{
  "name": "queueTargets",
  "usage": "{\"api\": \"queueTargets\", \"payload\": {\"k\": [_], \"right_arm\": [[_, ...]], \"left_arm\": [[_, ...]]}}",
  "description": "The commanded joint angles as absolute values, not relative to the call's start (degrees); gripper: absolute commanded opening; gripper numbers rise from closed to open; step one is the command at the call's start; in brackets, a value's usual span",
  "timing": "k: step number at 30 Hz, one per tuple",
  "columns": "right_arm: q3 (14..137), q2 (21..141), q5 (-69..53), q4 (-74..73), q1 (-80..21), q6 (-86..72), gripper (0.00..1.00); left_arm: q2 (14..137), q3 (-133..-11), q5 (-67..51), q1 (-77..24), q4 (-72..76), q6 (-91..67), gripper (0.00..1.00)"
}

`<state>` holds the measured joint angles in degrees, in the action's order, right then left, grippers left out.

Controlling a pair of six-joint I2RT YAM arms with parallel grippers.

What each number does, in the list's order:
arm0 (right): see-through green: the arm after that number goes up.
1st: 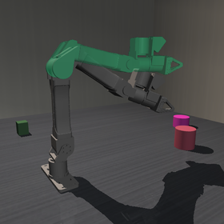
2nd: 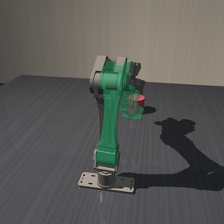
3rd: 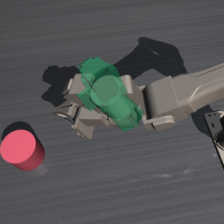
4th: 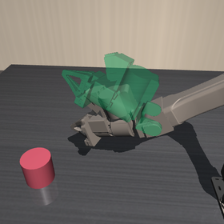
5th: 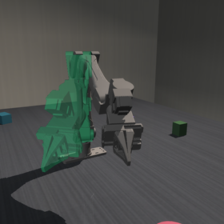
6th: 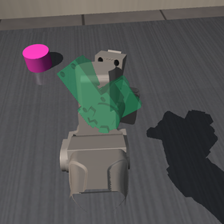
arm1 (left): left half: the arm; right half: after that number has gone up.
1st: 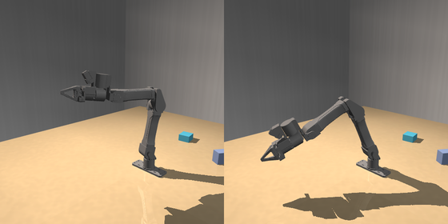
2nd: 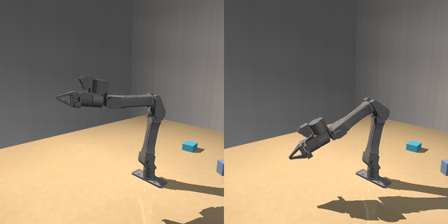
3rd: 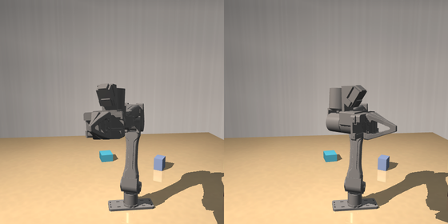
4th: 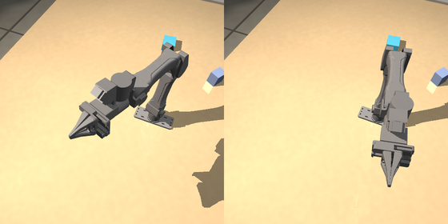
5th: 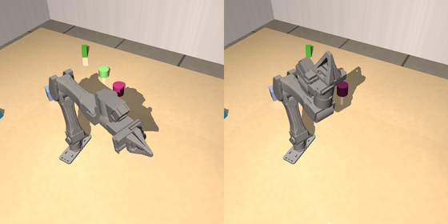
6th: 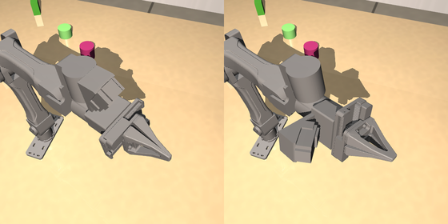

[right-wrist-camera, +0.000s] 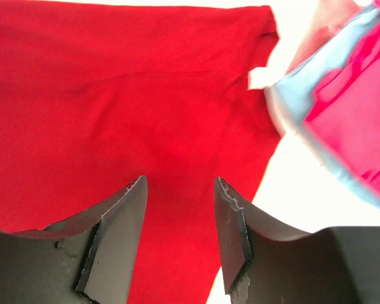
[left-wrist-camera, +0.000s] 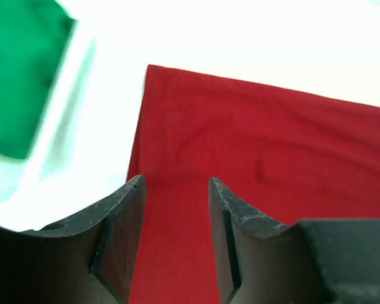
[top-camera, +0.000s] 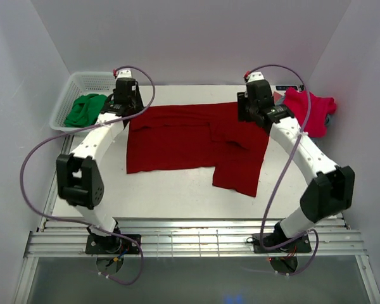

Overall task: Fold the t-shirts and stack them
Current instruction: Fold the flattened tshirt in 1/3 of the way, then grap the side of the flattened tshirt closest away from the robot with both arms

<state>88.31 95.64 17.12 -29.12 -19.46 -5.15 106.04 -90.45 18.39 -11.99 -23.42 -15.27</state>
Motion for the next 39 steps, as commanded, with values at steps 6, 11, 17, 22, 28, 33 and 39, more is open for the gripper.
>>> {"api": "queueTargets", "payload": {"k": [6, 11, 17, 22, 28, 33, 39], "right_arm": [[60.93, 80.26, 19.85, -37.44, -31.80, -22.05, 0.52], [52.66, 76.47, 20.48, -38.84, -33.84, -26.19, 0.53], [48.35, 74.01, 20.22, -40.43, -34.54, -29.00, 0.54], [44.57, 72.95, 19.95, -41.04, -35.16, -31.63, 0.55], [43.24, 71.55, 21.35, -44.55, -36.12, -33.75, 0.55], [40.26, 69.96, 21.27, -46.06, -36.47, -36.03, 0.55], [37.44, 71.62, 19.51, -42.46, -36.56, -36.65, 0.55]], "left_arm": [[92.46, -63.82, 20.39, -12.92, -33.39, -19.59, 0.55], [93.43, -59.42, 23.37, -12.92, -37.17, -22.06, 0.55], [93.69, -58.80, 23.29, -12.92, -37.88, -21.80, 0.56], [93.51, -57.04, 21.97, -12.92, -36.65, -21.27, 0.59], [92.20, -54.41, 21.01, -12.92, -36.91, -21.80, 0.59], [90.35, -52.12, 20.30, -12.92, -37.00, -22.41, 0.59], [91.49, -52.47, 20.74, -12.92, -37.09, -22.68, 0.59]]}}
